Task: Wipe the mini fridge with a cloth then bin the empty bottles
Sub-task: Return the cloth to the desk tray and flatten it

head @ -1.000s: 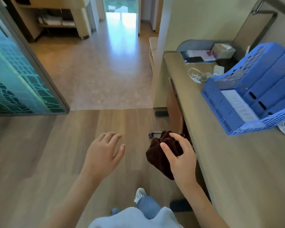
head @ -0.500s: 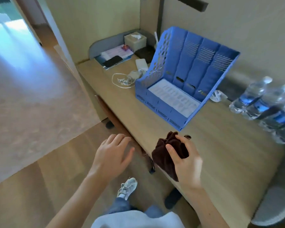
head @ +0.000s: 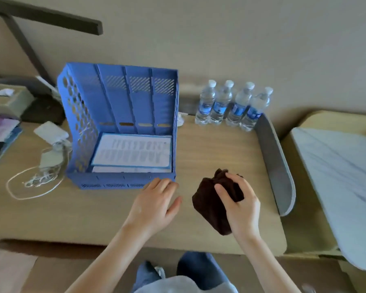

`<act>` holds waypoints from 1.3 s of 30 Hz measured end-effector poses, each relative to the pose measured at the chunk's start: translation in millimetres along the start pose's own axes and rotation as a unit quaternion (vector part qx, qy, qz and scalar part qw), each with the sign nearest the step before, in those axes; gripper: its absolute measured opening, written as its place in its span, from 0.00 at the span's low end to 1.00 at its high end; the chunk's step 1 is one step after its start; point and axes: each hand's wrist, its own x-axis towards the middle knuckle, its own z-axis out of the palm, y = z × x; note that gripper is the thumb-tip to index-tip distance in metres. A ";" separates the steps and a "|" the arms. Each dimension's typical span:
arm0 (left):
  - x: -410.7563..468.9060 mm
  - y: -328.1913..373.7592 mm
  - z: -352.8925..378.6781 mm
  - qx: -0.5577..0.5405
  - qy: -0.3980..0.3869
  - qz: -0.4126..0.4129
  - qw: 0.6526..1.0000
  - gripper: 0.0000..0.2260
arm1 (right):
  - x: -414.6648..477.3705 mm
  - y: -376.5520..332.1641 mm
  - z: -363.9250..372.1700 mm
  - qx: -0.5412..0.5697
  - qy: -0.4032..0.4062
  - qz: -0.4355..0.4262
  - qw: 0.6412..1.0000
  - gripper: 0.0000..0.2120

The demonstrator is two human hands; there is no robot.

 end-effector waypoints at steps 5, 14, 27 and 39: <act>52.2 9.2 13.8 -0.031 -0.019 0.065 0.997 0.20 | 19.0 1.7 -15.1 -0.015 0.056 0.014 0.998 0.14; 128.3 35.0 63.5 -0.189 -0.093 0.024 0.977 0.26 | 88.0 33.6 -40.0 -0.029 -0.003 0.013 0.999 0.14; 217.9 51.2 143.3 -0.535 -0.235 -0.160 0.796 0.13 | 210.3 91.9 -52.1 -0.034 -0.265 -0.001 0.964 0.12; 207.4 50.5 188.6 -0.276 -0.145 -0.332 0.890 0.05 | 245.0 151.2 -2.8 -0.265 -0.361 -0.007 0.894 0.22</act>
